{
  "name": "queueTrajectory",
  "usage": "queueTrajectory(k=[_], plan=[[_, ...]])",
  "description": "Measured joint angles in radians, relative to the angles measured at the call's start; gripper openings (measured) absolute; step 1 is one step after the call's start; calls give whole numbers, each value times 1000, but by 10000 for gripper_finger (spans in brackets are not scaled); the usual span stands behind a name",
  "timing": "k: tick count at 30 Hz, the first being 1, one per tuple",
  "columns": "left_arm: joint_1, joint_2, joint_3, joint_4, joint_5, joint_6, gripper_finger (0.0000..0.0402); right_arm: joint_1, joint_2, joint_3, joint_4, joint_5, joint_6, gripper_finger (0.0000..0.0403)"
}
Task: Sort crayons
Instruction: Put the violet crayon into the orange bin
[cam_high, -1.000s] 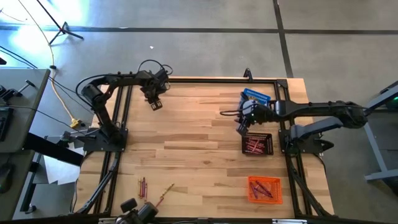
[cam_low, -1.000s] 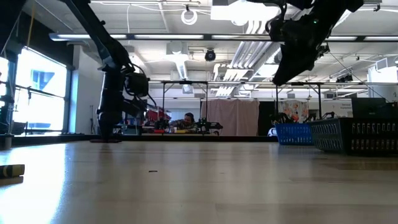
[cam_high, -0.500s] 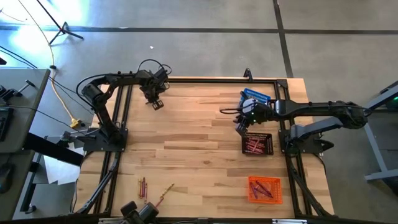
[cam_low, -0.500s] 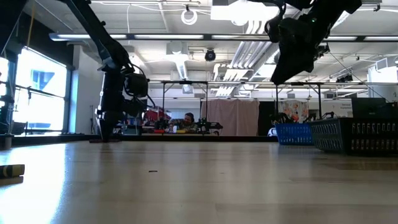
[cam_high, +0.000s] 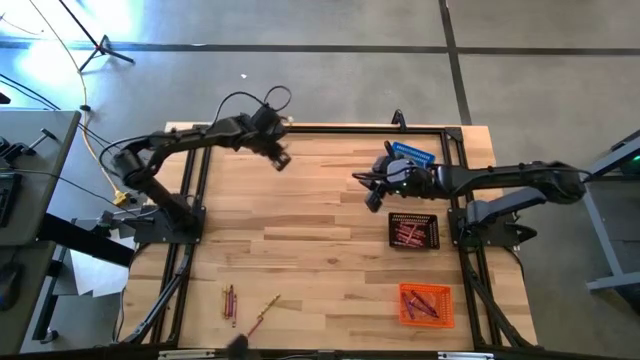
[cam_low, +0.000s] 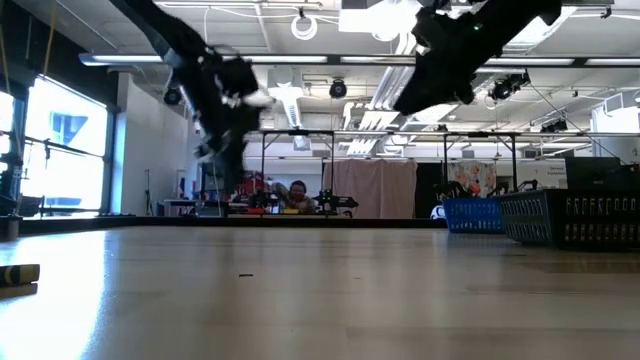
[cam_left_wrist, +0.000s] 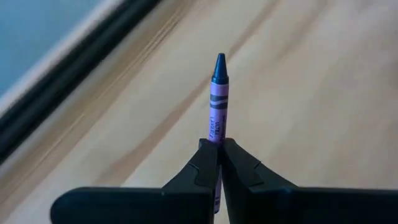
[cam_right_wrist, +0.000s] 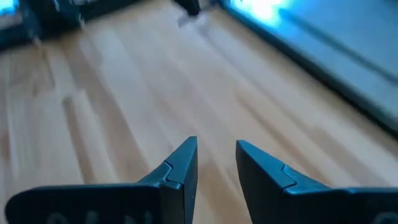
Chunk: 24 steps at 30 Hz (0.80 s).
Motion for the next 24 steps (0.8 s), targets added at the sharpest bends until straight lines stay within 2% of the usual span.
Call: queueTrajectory(k=[4, 7, 12, 15, 20, 24], plan=[[-139, -69, -18, 185, 42, -63, 1, 27, 28, -43, 255, 14, -48, 97], [-254, -107, -37, 306, 17, -101, 0, 43, 47, -93, 420, 10, -60, 97], [-435, -113, -46, 386, -42, -130, 0, 49, 66, -156, 617, 9, -36, 97], [-519, -114, -45, 438, -110, -146, 0, 49, 70, -175, 669, -22, -37, 97], [-615, -114, -45, 517, -310, -154, 0, 60, 71, -177, 703, -104, -34, 97], [-649, -114, -45, 544, -378, -177, 0, 69, 71, -177, 705, -123, -30, 97]])
